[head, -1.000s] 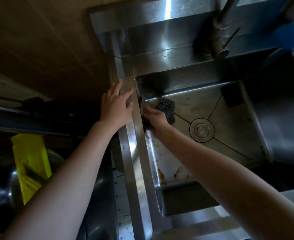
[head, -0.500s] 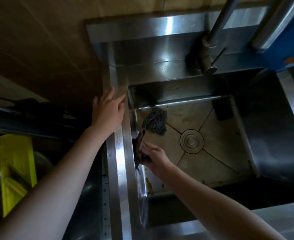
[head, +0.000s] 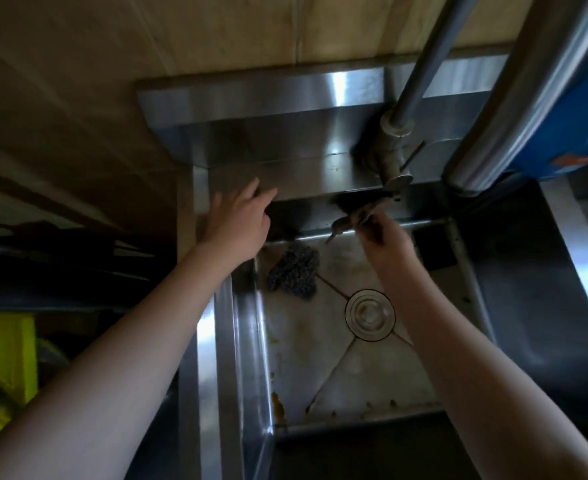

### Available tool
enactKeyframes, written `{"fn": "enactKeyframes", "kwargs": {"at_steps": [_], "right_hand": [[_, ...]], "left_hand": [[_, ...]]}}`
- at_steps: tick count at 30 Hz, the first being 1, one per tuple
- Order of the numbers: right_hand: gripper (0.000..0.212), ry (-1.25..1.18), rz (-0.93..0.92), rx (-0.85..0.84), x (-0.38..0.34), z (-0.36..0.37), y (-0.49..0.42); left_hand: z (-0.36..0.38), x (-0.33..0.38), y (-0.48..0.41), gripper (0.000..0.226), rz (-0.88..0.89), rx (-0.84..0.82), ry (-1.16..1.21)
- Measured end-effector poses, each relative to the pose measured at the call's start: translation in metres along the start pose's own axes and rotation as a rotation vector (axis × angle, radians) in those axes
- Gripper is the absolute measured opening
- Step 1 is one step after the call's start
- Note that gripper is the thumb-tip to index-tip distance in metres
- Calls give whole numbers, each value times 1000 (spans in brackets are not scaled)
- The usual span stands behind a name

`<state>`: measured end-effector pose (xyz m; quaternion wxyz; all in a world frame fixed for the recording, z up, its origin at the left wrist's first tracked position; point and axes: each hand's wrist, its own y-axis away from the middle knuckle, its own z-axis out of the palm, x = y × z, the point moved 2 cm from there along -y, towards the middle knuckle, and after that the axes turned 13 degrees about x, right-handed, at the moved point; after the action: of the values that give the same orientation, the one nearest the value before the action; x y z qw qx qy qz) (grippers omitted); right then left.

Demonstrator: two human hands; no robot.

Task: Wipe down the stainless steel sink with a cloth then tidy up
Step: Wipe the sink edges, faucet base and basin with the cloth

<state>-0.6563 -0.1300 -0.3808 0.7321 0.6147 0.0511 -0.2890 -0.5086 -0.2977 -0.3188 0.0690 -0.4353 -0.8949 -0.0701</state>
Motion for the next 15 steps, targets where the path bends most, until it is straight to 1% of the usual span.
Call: {"fn": "enactKeyframes", "kwargs": {"at_steps": [3,4,8,10,13,15], "right_hand": [[11,-90,-12,34,-19,7,-10],[14,-100,-23,58,-18,9,-12],[31,-64,-48,167,19,23,-14],[34,-44,-3,198,46,33,-14],[36,28,99,147,84,46,-7],[35,30,152,113,99,50,-7]], "left_hand": [[4,-2,-7,50,-18,9,0],[5,-3,-9,50,-21,6,4],[9,-5,-12,49,-8,6,-10],[13,-6,-9,52,5,31,-19],[20,-6,-5,58,0,35,-35],[22,-8,-5,59,-4,31,-47]]}}
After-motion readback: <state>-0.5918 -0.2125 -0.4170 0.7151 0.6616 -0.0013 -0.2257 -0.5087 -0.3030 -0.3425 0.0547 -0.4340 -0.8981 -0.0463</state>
